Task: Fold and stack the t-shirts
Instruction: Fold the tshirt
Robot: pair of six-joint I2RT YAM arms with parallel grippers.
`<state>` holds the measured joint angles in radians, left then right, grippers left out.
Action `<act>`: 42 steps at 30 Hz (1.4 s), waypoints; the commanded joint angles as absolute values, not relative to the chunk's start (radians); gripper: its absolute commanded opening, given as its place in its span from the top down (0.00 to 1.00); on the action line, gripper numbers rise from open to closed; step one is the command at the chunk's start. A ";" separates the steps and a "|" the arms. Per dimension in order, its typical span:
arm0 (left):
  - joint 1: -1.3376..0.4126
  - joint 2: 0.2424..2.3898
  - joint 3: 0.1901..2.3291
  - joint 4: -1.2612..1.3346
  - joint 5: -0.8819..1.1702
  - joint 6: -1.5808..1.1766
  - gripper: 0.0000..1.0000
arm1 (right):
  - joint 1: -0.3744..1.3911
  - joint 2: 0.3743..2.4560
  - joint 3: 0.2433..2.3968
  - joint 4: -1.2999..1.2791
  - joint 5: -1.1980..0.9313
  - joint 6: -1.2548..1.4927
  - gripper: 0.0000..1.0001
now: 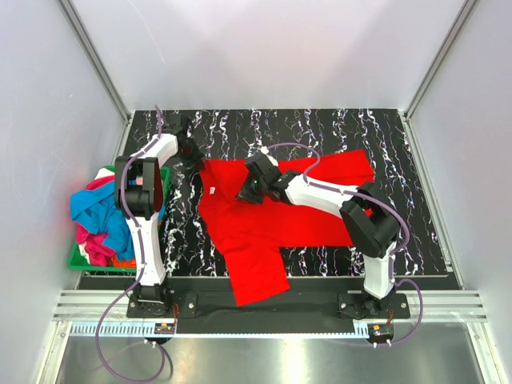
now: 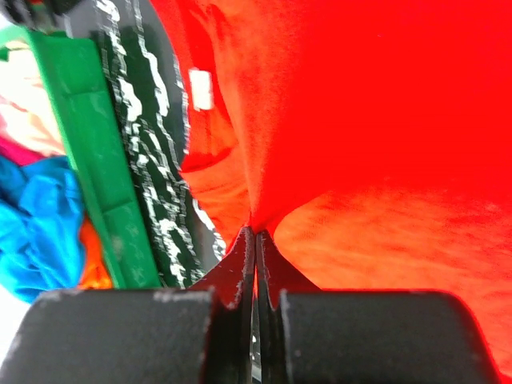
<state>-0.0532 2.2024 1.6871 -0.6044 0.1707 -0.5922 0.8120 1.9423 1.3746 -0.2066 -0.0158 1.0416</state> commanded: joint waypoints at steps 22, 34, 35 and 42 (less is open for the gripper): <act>-0.043 2.203 1.721 -0.629 0.086 -0.588 1.00 | 0.834 1.873 1.227 -0.132 -0.043 0.953 1.00; -0.035 2.096 1.810 -0.680 0.123 -0.588 0.76 | 0.809 1.815 1.307 -0.239 -0.022 0.852 0.57; -0.038 2.082 1.809 -0.681 0.127 -0.589 0.75 | 0.778 1.809 1.313 -0.258 -0.025 0.839 0.56; -0.101 2.074 1.810 -0.669 0.224 -0.588 0.78 | 0.531 1.759 1.299 -0.319 -0.055 0.740 0.61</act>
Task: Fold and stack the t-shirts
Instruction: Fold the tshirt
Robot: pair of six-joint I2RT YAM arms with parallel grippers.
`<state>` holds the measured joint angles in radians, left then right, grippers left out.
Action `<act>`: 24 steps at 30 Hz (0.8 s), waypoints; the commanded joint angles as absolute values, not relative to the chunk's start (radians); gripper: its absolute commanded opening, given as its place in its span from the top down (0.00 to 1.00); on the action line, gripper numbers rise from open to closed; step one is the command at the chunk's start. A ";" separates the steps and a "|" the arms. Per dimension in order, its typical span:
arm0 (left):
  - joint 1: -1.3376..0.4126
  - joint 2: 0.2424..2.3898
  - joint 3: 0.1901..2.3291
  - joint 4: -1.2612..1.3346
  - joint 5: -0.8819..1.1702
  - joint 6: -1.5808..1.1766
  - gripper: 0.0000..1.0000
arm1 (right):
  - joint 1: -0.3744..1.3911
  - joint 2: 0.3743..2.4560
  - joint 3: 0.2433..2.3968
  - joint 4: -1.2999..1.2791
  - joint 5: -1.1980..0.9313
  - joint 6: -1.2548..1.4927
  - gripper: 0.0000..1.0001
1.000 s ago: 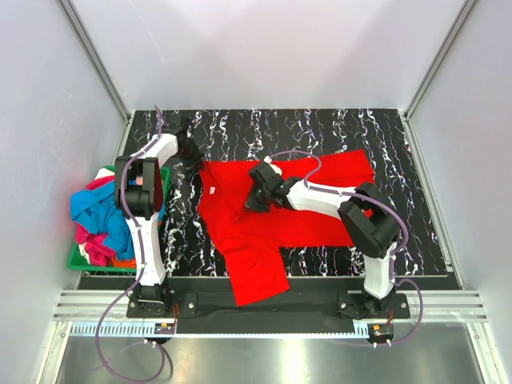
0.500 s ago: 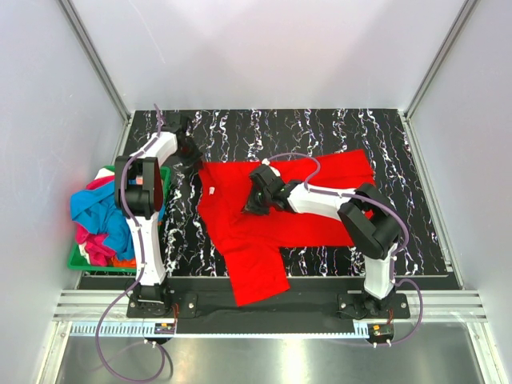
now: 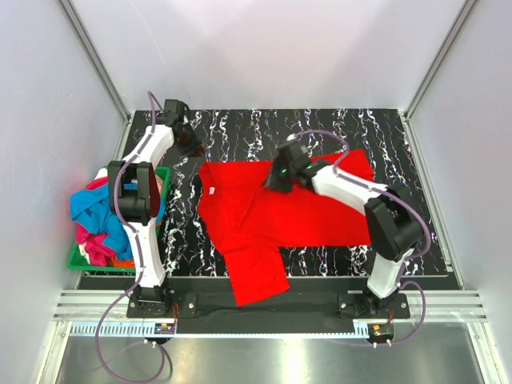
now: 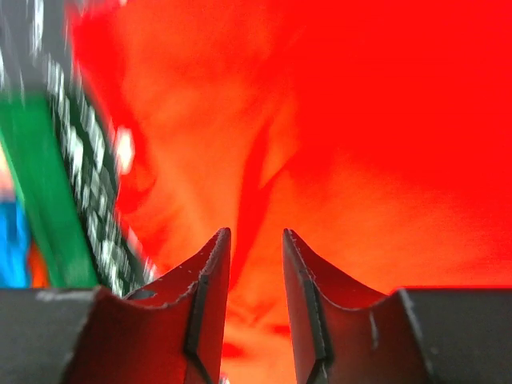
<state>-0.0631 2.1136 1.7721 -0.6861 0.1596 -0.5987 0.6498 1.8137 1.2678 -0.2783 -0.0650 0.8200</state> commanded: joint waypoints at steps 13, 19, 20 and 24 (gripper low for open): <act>-0.138 2.232 1.793 -0.683 0.109 -0.597 0.82 | 0.105 1.973 1.439 -0.348 0.120 0.698 0.72; -0.115 2.290 1.848 -0.712 0.075 -0.595 0.83 | 0.005 2.104 1.515 -0.351 0.120 0.715 0.73; -0.114 2.292 1.858 -0.713 0.068 -0.595 0.83 | -0.039 2.118 1.529 -0.351 0.118 0.722 0.74; -0.110 2.341 1.925 -0.722 0.061 -0.577 0.82 | -0.087 2.167 1.539 -0.368 0.144 0.785 0.75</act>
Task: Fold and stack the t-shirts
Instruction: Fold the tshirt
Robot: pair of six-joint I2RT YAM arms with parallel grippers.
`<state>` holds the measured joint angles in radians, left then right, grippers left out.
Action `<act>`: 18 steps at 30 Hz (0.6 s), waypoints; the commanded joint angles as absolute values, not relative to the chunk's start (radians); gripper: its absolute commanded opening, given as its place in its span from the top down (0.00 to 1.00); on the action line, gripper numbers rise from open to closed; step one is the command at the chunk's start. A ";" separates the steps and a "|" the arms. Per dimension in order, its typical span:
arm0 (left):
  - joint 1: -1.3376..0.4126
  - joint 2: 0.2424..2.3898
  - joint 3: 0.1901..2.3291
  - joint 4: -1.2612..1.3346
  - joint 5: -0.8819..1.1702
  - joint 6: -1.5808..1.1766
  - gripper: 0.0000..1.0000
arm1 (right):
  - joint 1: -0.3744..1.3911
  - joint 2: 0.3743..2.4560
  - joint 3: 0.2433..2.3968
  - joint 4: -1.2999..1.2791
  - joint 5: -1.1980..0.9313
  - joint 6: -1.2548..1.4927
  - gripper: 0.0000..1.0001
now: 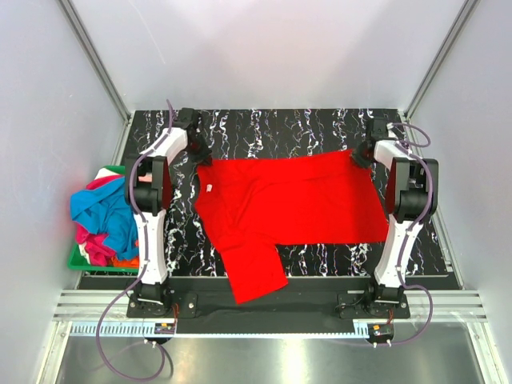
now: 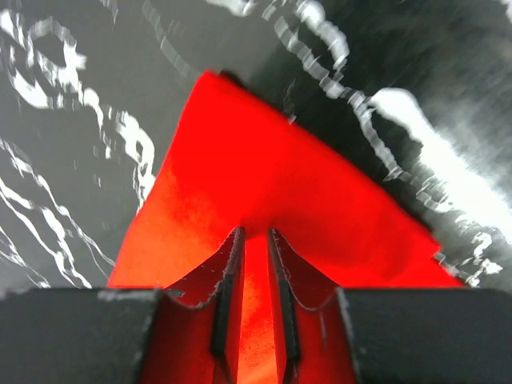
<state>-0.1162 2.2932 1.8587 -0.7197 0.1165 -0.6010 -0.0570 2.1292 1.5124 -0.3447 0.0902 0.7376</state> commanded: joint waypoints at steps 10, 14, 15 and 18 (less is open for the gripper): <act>-0.106 2.578 2.359 -0.716 0.238 -0.555 0.78 | -0.104 2.328 1.733 -0.385 0.106 0.842 0.78; -0.089 2.531 2.369 -0.704 0.252 -0.565 0.72 | -0.112 2.356 1.828 -0.390 0.054 0.824 0.78; -0.089 2.473 2.349 -0.700 0.245 -0.552 0.70 | -0.112 2.349 1.836 -0.393 0.032 0.809 0.76; -0.101 2.332 2.170 -0.647 0.271 -0.528 0.65 | -0.112 2.289 1.836 -0.396 -0.030 0.795 0.72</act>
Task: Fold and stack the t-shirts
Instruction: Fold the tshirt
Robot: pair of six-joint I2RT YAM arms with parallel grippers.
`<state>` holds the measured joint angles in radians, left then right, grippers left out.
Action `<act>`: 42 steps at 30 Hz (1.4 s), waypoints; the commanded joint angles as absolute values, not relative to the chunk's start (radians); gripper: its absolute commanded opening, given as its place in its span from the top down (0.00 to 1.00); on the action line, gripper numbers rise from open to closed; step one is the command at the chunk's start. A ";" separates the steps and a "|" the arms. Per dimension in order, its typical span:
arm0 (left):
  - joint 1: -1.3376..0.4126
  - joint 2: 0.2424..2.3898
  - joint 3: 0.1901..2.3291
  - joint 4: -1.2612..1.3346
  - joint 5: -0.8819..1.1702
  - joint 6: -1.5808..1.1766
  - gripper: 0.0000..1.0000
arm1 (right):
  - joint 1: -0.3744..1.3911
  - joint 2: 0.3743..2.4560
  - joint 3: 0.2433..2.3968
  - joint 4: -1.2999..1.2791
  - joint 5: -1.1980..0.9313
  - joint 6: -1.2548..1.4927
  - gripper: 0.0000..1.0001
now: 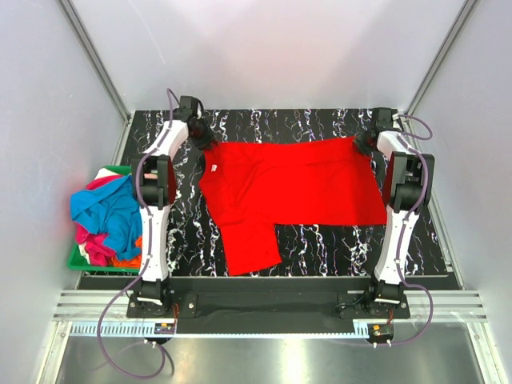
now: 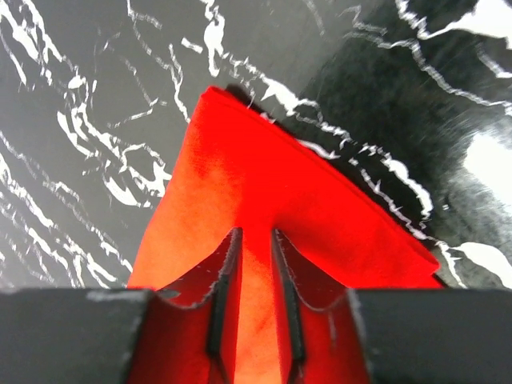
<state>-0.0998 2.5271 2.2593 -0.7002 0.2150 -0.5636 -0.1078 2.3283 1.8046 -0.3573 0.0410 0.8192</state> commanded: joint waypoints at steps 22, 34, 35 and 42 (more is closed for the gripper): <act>-0.224 2.137 1.714 -0.620 0.164 -0.457 0.63 | -0.055 1.631 1.289 -0.377 -0.219 0.706 0.60; -0.388 1.925 1.456 -0.618 0.084 -0.471 0.60 | 0.190 1.667 1.213 -0.279 -0.210 0.742 0.60; -0.394 1.918 1.425 -0.617 0.059 -0.475 0.59 | 0.198 1.674 1.215 -0.276 -0.212 0.745 0.60; -0.420 1.913 1.367 -0.606 0.031 -0.482 0.57 | 0.238 1.671 1.155 -0.244 -0.210 0.755 0.60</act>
<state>-0.4187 1.9408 1.3861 -0.6331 0.0731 -0.4721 0.2211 1.6806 1.1851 -0.2962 -0.2043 0.7418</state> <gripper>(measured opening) 0.424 0.404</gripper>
